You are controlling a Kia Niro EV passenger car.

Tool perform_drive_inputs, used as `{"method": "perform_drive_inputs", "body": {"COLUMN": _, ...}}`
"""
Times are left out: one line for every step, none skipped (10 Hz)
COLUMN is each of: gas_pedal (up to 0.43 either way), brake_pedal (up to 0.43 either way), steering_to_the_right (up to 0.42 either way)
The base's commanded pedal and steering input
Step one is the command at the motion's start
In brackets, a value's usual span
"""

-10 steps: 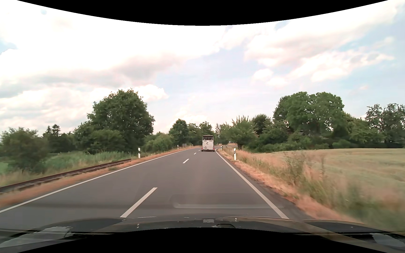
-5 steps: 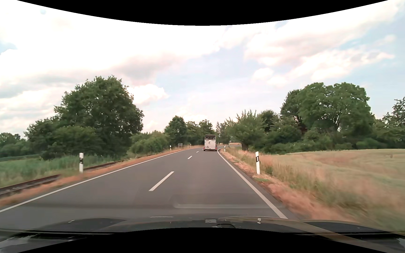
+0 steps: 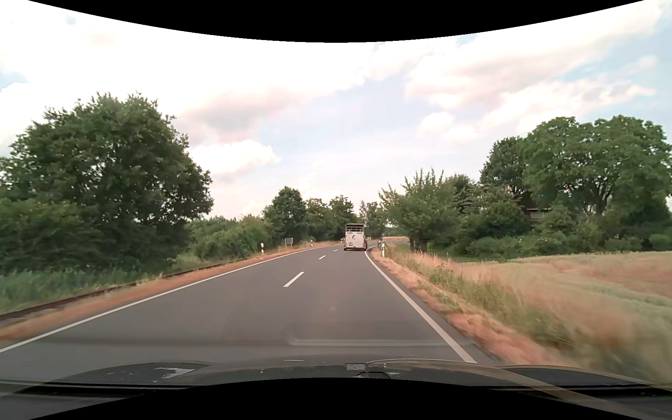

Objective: Follow the waypoints while adhering to traffic rules and regulations

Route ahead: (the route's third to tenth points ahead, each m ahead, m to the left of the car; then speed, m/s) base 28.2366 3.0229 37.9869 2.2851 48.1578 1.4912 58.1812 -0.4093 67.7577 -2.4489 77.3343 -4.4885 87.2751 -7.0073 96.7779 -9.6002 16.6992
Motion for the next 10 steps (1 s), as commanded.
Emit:
{"method": "perform_drive_inputs", "body": {"gas_pedal": 0.157, "brake_pedal": 0.000, "steering_to_the_right": -0.003}}
{"method": "perform_drive_inputs", "body": {"gas_pedal": 0.157, "brake_pedal": 0.000, "steering_to_the_right": -0.002}}
{"method": "perform_drive_inputs", "body": {"gas_pedal": 0.169, "brake_pedal": 0.000, "steering_to_the_right": -0.001}}
{"method": "perform_drive_inputs", "body": {"gas_pedal": 0.169, "brake_pedal": 0.000, "steering_to_the_right": 0.000}}
{"method": "perform_drive_inputs", "body": {"gas_pedal": 0.177, "brake_pedal": 0.000, "steering_to_the_right": 0.000}}
{"method": "perform_drive_inputs", "body": {"gas_pedal": 0.189, "brake_pedal": 0.000, "steering_to_the_right": 0.001}}
{"method": "perform_drive_inputs", "body": {"gas_pedal": 0.197, "brake_pedal": 0.000, "steering_to_the_right": 0.001}}
{"method": "perform_drive_inputs", "body": {"gas_pedal": 0.197, "brake_pedal": 0.000, "steering_to_the_right": 0.002}}
{"method": "perform_drive_inputs", "body": {"gas_pedal": 0.197, "brake_pedal": 0.000, "steering_to_the_right": 0.005}}
{"method": "perform_drive_inputs", "body": {"gas_pedal": 0.197, "brake_pedal": 0.000, "steering_to_the_right": 0.008}}
